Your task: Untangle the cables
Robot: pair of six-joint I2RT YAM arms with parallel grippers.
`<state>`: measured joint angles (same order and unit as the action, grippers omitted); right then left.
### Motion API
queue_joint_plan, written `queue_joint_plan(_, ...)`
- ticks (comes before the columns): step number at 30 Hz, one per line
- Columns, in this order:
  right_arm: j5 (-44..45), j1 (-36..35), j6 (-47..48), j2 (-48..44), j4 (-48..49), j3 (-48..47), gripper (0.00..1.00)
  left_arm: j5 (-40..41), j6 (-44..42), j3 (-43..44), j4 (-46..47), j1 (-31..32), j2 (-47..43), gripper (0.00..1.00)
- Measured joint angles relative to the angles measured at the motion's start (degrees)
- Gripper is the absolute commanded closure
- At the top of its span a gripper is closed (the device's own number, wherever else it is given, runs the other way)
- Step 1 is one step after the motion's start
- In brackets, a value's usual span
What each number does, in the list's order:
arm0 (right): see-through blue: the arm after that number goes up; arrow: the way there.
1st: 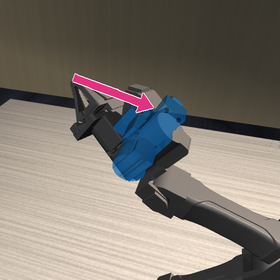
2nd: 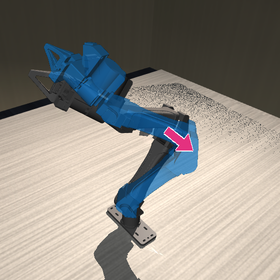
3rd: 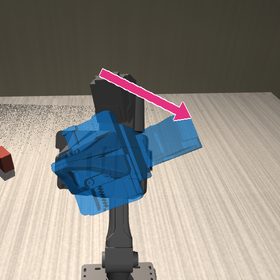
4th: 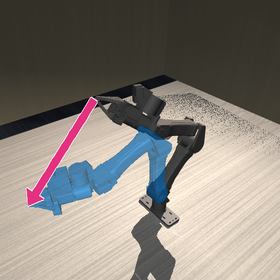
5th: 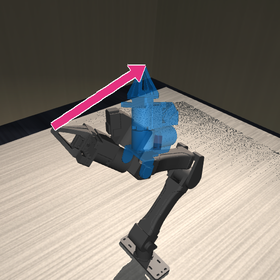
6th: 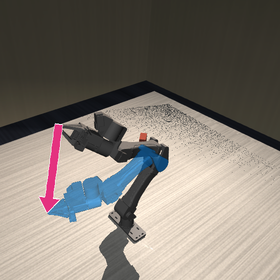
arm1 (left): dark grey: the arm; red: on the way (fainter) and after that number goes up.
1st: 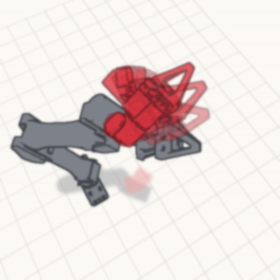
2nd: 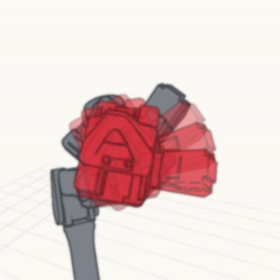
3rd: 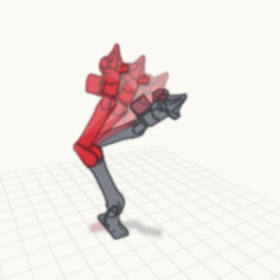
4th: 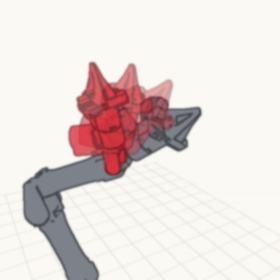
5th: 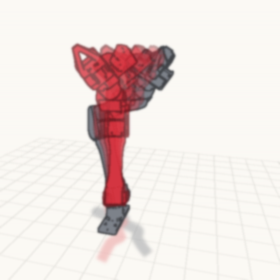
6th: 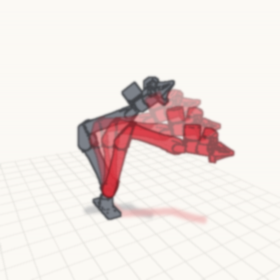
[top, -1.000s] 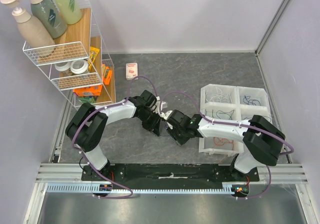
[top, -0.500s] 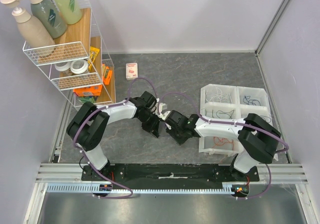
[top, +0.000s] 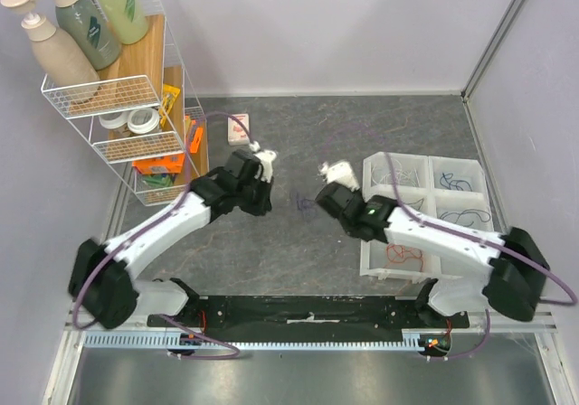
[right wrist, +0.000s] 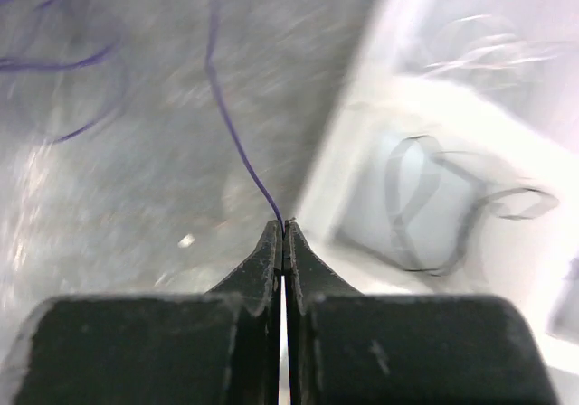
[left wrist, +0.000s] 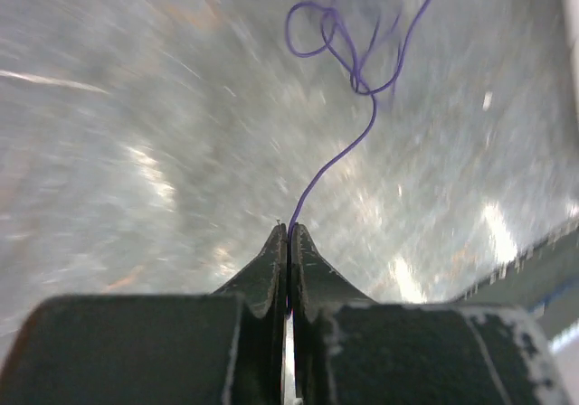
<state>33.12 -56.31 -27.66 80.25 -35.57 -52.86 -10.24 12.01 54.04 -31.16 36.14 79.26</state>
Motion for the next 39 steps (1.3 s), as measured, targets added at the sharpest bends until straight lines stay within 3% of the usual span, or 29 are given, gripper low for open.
queue_joint_plan(8, 17.00, 19.28, 0.66, -13.62, -4.42, -11.93, 1.00, 29.09, 3.74, 4.59, -0.48, -0.02, -21.16, 0.98)
queue_joint_plan(16, 22.93, 36.13, 6.69, -12.17, -4.92, -21.73, 1.00, 48.87, 3.98, 4.87, -4.42, -0.02, -31.82, 0.98)
queue_joint_plan(27, 26.27, 40.52, 11.78, -6.05, -3.43, -26.25, 1.00, 58.80, 2.40, 7.02, -9.46, 0.00, -42.77, 0.98)
queue_joint_plan(39, 25.18, 49.05, 12.31, 6.51, -1.22, -38.77, 1.00, 67.82, -4.35, 11.76, -16.50, -0.02, -53.44, 0.98)
